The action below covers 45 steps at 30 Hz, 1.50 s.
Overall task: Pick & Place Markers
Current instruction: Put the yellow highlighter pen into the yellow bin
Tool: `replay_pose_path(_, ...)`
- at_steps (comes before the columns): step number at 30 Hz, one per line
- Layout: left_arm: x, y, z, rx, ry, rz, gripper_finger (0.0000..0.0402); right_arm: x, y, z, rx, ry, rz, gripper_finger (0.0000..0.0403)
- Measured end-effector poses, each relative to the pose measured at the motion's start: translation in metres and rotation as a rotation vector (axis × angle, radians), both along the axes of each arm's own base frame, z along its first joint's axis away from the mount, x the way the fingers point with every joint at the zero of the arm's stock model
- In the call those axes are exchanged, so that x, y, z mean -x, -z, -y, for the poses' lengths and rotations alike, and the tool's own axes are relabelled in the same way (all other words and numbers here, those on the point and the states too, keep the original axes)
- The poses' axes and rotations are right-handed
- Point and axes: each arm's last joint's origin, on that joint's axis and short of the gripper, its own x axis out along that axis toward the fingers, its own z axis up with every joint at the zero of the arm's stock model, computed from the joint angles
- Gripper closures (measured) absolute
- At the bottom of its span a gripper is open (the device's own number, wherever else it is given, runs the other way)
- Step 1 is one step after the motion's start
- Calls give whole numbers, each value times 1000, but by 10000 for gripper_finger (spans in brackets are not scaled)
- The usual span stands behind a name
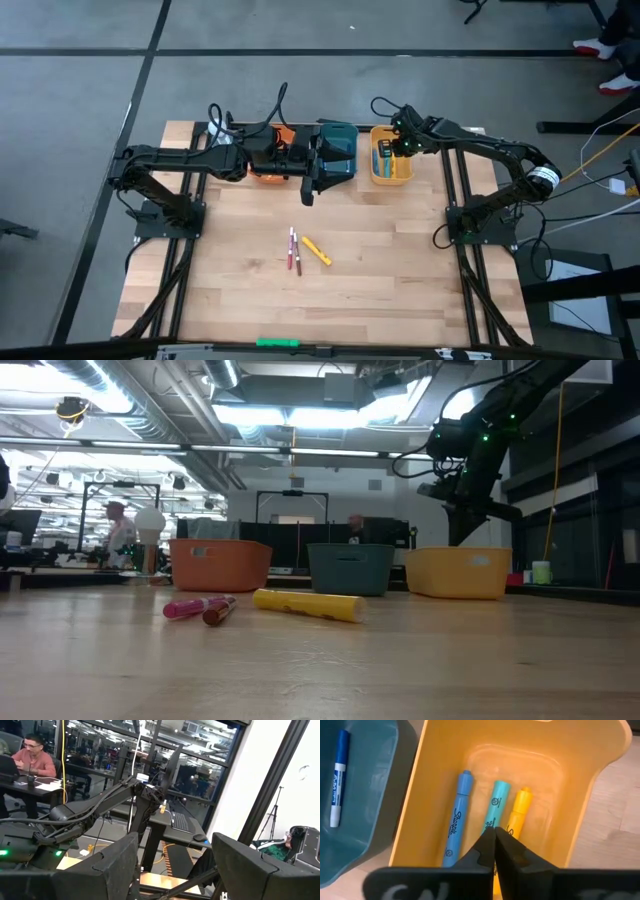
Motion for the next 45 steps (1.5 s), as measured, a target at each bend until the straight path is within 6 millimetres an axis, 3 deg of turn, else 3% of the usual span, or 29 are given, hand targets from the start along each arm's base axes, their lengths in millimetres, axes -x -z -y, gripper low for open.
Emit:
replay_pose_path(8, 0, 0, 0, -3, -1, 0, 151, 2, -10, -3, 9, -40, 45, 400)
replay_pose_path(22, 0, 0, 0, -3, 0, -2, 151, 16, -108, -35, 239, -221, 344, 402)
replay_pose_path(37, 0, 0, 0, -4, 1, -3, 151, 28, -159, -71, 345, -319, 485, 403)
replay_pose_path(45, 0, 0, 0, -4, 1, -3, 151, 39, -186, -103, 416, -458, 590, 403)
